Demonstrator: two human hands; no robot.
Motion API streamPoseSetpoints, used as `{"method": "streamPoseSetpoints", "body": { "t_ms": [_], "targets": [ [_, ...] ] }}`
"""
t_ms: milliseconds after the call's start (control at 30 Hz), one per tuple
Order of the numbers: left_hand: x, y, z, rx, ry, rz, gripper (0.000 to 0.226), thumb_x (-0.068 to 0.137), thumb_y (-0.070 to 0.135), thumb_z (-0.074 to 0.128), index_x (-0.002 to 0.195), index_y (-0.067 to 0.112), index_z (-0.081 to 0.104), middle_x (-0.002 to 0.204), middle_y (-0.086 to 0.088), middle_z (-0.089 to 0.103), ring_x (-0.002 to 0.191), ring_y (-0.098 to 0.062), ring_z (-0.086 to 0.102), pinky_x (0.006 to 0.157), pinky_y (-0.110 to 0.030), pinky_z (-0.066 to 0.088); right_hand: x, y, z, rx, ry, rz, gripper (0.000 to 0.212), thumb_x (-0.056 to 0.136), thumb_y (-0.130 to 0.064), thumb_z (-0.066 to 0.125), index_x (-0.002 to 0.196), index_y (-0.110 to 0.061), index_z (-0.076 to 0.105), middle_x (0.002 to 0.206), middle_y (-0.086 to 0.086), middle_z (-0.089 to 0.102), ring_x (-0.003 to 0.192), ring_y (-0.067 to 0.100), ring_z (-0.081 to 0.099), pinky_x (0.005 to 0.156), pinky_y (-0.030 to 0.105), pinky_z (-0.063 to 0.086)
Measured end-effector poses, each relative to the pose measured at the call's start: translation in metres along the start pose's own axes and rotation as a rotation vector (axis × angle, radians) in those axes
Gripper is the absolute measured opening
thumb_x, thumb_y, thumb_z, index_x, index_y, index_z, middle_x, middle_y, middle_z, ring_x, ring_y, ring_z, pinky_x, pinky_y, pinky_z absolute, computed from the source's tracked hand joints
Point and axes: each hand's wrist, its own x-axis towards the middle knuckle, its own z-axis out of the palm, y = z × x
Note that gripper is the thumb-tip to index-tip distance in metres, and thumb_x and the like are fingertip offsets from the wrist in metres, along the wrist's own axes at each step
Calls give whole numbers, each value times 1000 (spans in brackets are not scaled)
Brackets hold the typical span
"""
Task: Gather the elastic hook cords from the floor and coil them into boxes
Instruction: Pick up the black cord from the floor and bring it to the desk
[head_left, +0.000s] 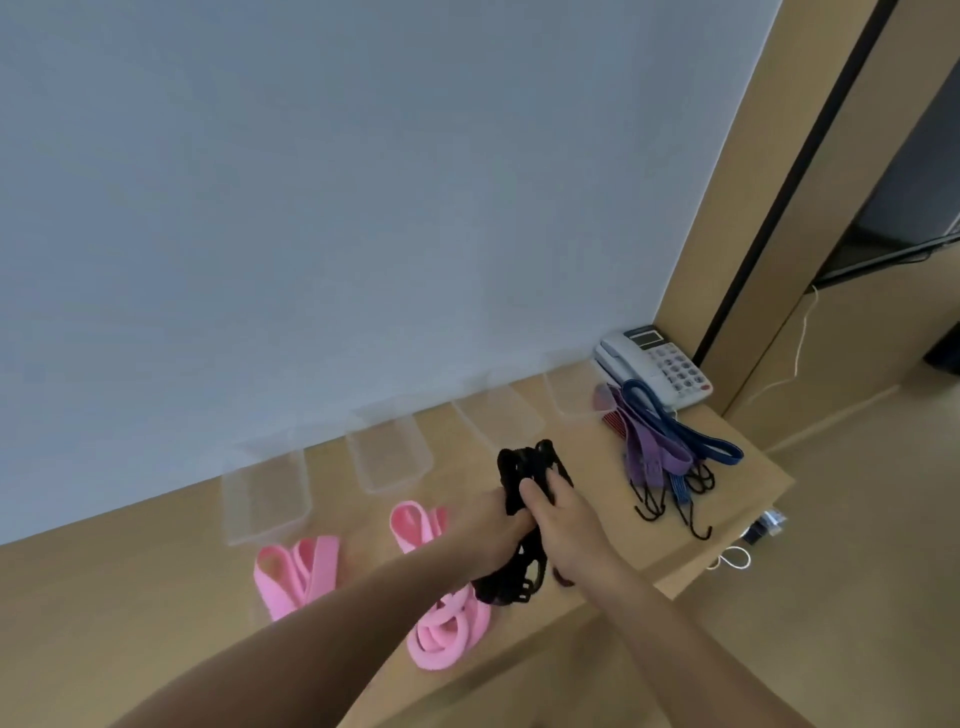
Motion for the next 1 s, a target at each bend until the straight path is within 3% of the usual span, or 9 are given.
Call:
{"method": "streamPoseSetpoints", "body": {
  "t_ms": [67,233,333,467,567,667,733,833,1000],
  "targets": [
    [18,6,21,-21,-19,-72,14,94,27,49,83,26,58,79,3,66,69,-9,62,59,-16,50,19,12,-22,-57,-50,60,31,100,-35,44,126,-25,58,111,-7,64,109,13,59,98,37,49],
    [58,11,43,-576,30,-358,34,92,28,43,107,4,62,89,-16,66,83,-29,65,82,-42,55,72,30,-56,-196,-105,98,28,97,-29,48,100,-7,65,97,14,68,91,28,65,84,46,52],
    [81,5,52,-690,123,-432,33,93,28,39,101,7,63,83,-11,66,80,-26,63,76,-39,55,103,36,-59,-287,-117,80,29,95,-28,50,94,-3,65,92,16,69,86,30,65,76,44,52],
    [93,-6,58,-445,183,-425,25,90,23,35,94,13,58,86,-9,63,79,-25,60,72,-40,53,131,56,-55,-419,-180,110,27,94,-30,54,93,-5,65,89,11,68,84,27,63,70,35,48],
    [90,-17,58,-225,211,-411,15,87,21,39,93,19,53,93,-8,64,84,-24,63,71,-37,55,142,71,-53,-483,-224,87,16,90,-29,61,101,-17,63,95,-2,66,91,21,63,74,31,49],
    [88,-36,64,50,250,-390,30,89,17,43,117,14,50,120,-9,52,105,-27,55,91,-40,50,139,82,-48,-491,-178,7,56,88,-30,68,138,-19,47,126,-3,55,114,19,58,92,30,49],
    [86,-44,70,151,232,-351,44,92,20,44,136,18,44,133,-7,43,118,-30,48,103,-44,43,134,87,-47,-540,-101,-86,64,87,-31,69,144,-21,41,132,-4,46,114,15,55,93,28,48],
    [86,-47,73,240,175,-349,37,93,21,41,129,18,47,132,-10,45,118,-31,47,103,-43,42,129,97,-44,-656,-170,-182,53,89,-32,68,138,-26,48,130,-6,49,105,11,55,87,24,49],
    [94,-41,55,226,63,-383,26,94,22,41,114,14,54,114,-11,57,99,-28,57,89,-41,51,130,102,-40,-746,-232,-173,48,94,-29,61,139,-21,48,134,-2,51,121,18,51,96,28,46]
  ]
}}
